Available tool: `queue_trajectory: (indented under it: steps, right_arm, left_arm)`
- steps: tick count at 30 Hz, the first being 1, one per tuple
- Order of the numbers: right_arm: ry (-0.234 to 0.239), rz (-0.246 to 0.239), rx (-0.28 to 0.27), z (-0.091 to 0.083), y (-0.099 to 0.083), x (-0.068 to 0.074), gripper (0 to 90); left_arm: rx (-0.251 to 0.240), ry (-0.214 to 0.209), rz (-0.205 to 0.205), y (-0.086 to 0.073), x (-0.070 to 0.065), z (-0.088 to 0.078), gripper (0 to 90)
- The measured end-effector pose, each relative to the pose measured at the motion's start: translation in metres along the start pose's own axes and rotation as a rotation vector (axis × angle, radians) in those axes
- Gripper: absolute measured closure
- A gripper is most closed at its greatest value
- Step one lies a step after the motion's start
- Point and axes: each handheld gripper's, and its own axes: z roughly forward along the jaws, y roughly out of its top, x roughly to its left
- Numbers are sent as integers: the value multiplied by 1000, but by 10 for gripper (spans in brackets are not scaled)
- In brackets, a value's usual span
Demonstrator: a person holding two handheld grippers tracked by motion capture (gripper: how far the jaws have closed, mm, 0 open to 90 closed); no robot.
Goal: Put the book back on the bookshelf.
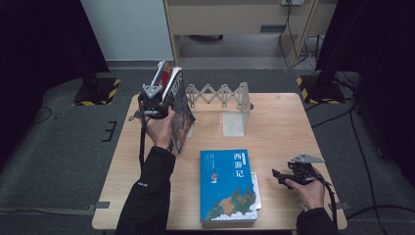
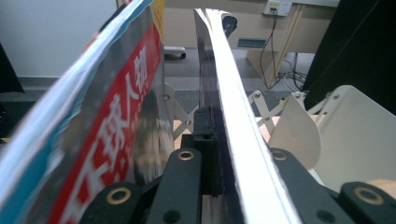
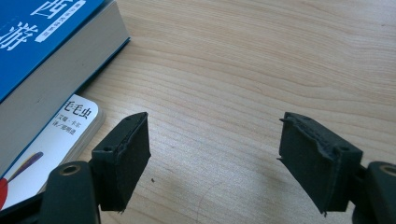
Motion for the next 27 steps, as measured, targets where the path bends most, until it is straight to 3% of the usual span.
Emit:
queue_trajectory:
  steps: [9, 27]
  right_arm:
    - [-4, 7, 9, 1, -1, -2, 242]
    - [-7, -4, 28, 3, -3, -3, 238]
  left_arm:
    - [-19, 54, 17, 3, 5, 20, 818]
    - [-53, 93, 8, 5, 2, 35, 817]
